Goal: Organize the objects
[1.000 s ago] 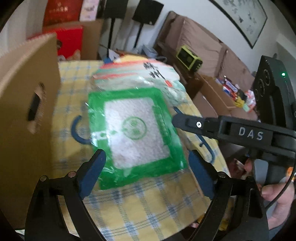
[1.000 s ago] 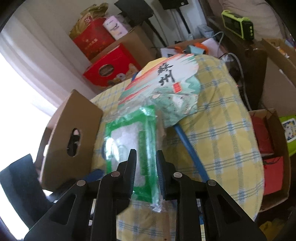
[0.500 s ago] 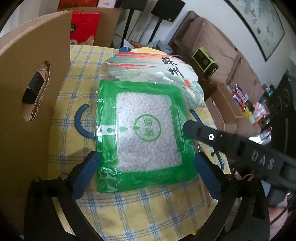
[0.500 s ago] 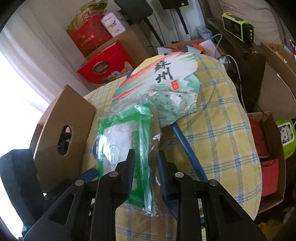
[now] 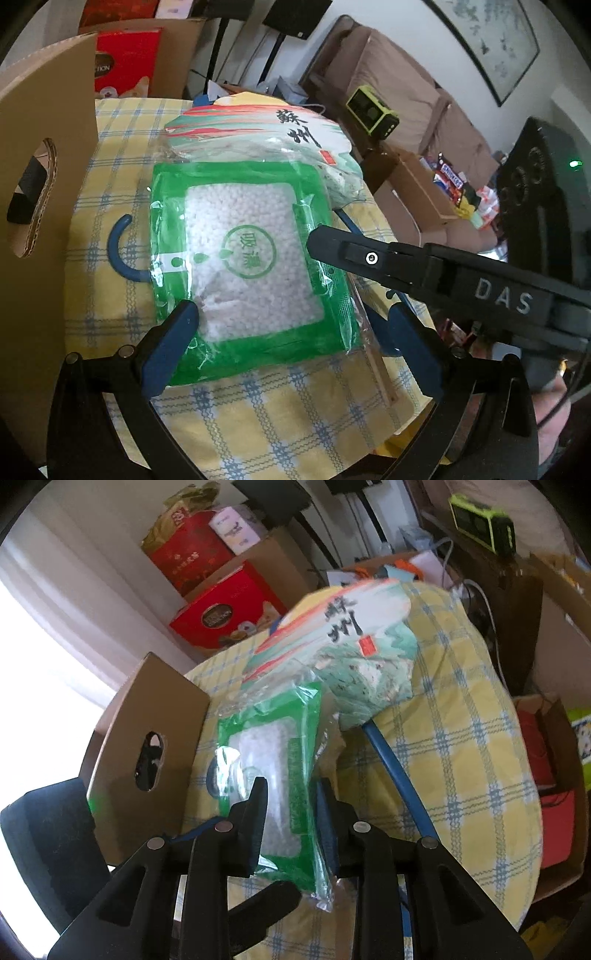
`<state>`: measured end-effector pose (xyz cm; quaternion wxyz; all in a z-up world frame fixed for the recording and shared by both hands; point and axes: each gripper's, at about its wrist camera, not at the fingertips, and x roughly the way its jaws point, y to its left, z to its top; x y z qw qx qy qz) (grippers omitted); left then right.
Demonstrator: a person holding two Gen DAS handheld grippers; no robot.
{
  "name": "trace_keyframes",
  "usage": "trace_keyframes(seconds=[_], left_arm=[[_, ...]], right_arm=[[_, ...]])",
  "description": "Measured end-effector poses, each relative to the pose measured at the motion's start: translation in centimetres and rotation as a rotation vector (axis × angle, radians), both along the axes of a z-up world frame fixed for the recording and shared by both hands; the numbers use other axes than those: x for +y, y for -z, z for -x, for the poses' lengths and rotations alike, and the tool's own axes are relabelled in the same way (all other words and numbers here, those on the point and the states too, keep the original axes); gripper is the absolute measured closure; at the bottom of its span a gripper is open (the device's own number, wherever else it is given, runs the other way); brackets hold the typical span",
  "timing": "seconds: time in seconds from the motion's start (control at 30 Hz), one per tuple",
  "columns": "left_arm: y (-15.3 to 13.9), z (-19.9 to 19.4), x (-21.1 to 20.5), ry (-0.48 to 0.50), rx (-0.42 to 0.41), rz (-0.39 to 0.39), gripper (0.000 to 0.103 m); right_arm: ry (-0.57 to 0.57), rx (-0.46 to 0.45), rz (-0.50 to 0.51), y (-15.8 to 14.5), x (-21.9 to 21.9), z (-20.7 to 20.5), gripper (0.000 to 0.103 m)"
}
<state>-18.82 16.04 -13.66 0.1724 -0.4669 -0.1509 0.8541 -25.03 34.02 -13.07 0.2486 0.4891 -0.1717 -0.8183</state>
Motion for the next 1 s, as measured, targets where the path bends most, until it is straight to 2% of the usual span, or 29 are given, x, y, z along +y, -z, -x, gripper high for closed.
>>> trace_keyframes(seconds=[0.1, 0.23, 0.37, 0.43, 0.7, 0.77, 0.83, 1.0], left_arm=[[0.0, 0.1, -0.6, -0.052, -0.021, 0.033, 0.004], [0.2, 0.1, -1.2, -0.088, -0.03, 0.075, 0.004], [0.5, -0.1, -0.8, -0.09, -0.021, 0.121, 0.004], [0.6, -0.2, -0.6, -0.084, -0.012, 0.134, 0.002], [0.3, 0.1, -1.1, 0.008, -0.007, 0.02, 0.001], [0.2, 0.2, -1.0, 0.026, -0.015, -0.022, 0.001], [0.1, 0.2, -0.5, 0.051, -0.014, -0.042, 0.001], [0.0, -0.1, 0.7, 0.077, 0.002, -0.006, 0.001]], right_arm=[[-0.008, 0.008, -0.034, -0.2, -0.2, -0.1, 0.079], [-0.024, 0.031, -0.117, -0.4, -0.9, -0.2, 0.093], [-0.029, 0.021, -0.082, -0.1, -0.5, -0.2, 0.097], [-0.049, 0.013, -0.022, -0.1, -0.3, -0.4, 0.097], [-0.053, -0.004, 0.103, -1.0, 0.7, -0.9, 0.099], [-0.073, -0.009, 0.169, -1.6, 1.0, -1.3, 0.101], [-0.066, 0.018, 0.122, -2.4, 0.8, -1.7, 0.101], [0.008, 0.062, -0.058, -3.0, 1.1, -1.6, 0.097]])
